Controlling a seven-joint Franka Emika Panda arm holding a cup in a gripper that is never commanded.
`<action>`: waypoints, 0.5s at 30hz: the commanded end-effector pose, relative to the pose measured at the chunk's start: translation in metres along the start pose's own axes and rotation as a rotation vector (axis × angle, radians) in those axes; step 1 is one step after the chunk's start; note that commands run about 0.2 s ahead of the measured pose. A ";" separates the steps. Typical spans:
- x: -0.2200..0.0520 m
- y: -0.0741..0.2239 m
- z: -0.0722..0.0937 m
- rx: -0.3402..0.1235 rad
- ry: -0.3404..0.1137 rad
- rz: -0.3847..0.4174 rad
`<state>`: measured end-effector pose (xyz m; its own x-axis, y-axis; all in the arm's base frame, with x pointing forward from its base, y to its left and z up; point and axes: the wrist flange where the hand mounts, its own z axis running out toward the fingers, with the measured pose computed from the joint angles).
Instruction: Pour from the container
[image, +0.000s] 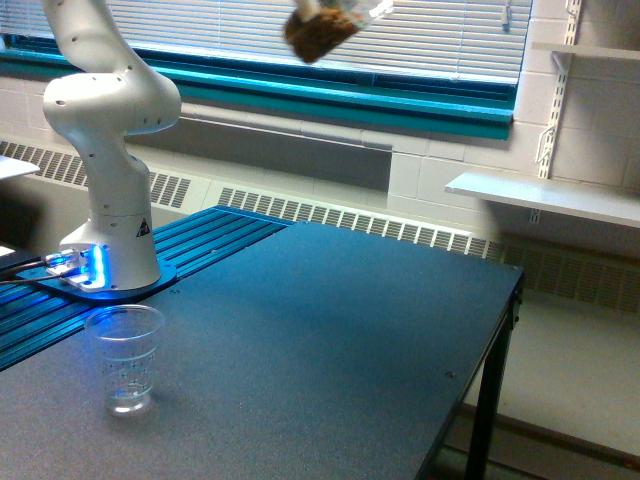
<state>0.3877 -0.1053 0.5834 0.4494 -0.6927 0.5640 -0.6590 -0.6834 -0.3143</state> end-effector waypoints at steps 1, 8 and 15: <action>0.010 0.051 0.000 -0.055 0.000 0.061; 0.013 0.098 0.012 -0.125 -0.020 0.116; 0.002 0.137 0.033 -0.190 -0.066 0.153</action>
<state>0.3295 -0.1943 0.5373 0.3606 -0.7928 0.4914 -0.7998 -0.5338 -0.2744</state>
